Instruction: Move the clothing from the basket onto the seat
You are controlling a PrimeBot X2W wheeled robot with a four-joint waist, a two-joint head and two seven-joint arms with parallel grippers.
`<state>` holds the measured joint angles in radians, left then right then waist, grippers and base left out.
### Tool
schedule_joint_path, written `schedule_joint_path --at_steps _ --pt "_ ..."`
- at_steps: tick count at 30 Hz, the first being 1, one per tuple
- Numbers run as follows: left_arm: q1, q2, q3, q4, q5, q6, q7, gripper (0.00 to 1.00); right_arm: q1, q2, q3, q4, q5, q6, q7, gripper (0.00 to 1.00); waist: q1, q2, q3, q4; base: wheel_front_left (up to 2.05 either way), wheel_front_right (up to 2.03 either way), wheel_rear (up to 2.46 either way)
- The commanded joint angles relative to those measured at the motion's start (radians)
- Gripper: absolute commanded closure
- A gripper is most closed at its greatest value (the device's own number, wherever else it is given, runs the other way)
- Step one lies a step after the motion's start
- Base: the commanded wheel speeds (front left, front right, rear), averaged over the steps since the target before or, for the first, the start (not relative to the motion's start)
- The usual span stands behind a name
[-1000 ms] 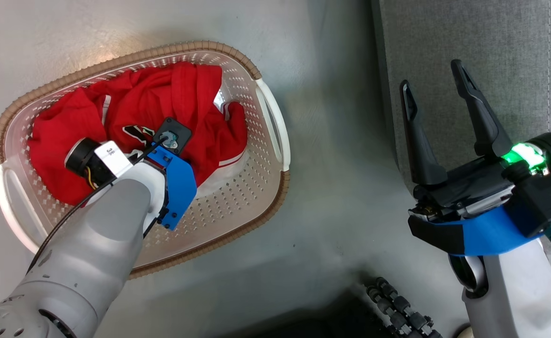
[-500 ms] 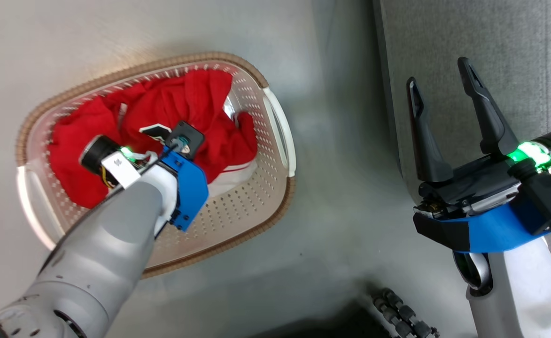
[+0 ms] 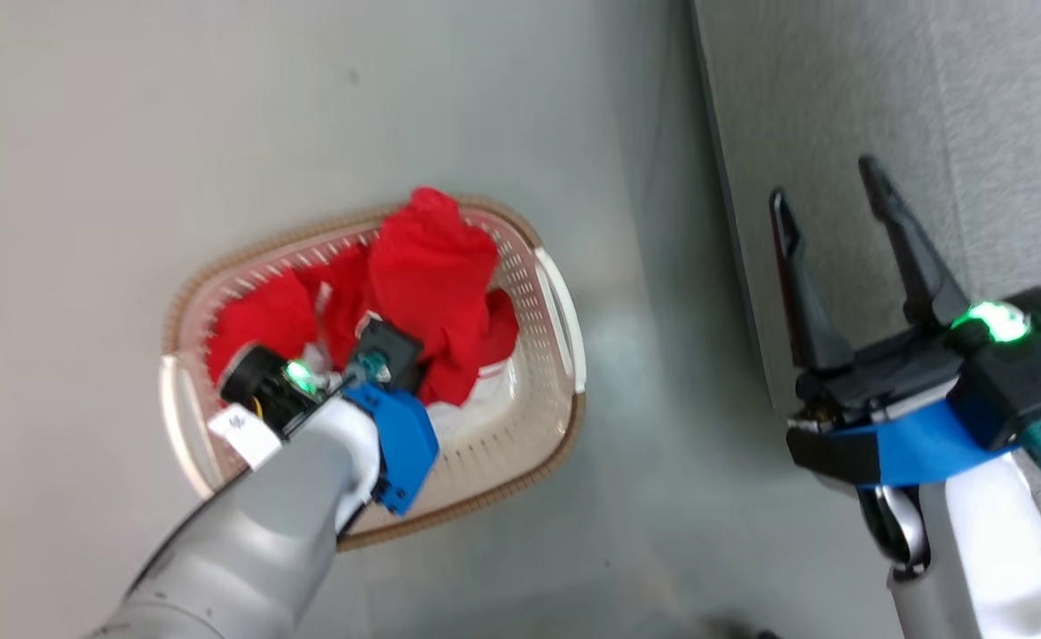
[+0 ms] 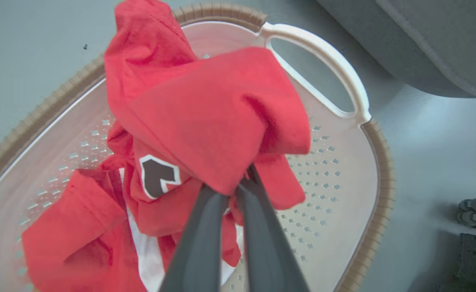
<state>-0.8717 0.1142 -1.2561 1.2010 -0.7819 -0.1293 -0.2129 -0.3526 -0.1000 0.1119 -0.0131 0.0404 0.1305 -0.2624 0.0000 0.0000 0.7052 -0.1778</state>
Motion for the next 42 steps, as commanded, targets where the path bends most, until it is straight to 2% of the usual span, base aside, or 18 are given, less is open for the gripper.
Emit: schedule_joint_path --at_steps 1,10,25,36,42 --pt "0.022 -0.003 -0.004 -0.012 -0.007 -0.001 -0.019 1.00 0.025 -0.008 -0.001 0.011 0.004 0.000 -0.004 0.00 0.0000 0.0000 -0.094 0.038 0.00 0.00 0.00" --pt "0.089 0.003 0.012 -0.067 -0.029 -0.001 -0.053 1.00 0.099 -0.026 -0.005 0.062 0.013 0.000 -0.004 0.00 0.0000 0.0000 -0.264 0.087 0.00 0.00 0.00" --pt "0.231 0.090 0.273 -0.344 0.123 0.015 -0.054 1.00 0.230 -0.018 0.012 0.121 0.016 0.000 -0.004 0.00 0.0000 0.0000 -0.536 0.141 0.00 0.00 0.00" --pt "0.295 0.098 0.444 -0.531 0.221 0.011 -0.054 1.00 0.295 -0.009 0.020 0.142 0.015 0.000 -0.004 0.00 0.0000 0.0000 -0.647 0.166 0.00 0.00 0.00" --pt "0.308 0.098 0.479 -0.623 0.256 0.007 -0.054 1.00 0.324 -0.003 0.023 0.147 0.014 0.000 -0.004 0.00 0.0000 0.0000 -0.684 0.172 0.00 0.00 0.00"
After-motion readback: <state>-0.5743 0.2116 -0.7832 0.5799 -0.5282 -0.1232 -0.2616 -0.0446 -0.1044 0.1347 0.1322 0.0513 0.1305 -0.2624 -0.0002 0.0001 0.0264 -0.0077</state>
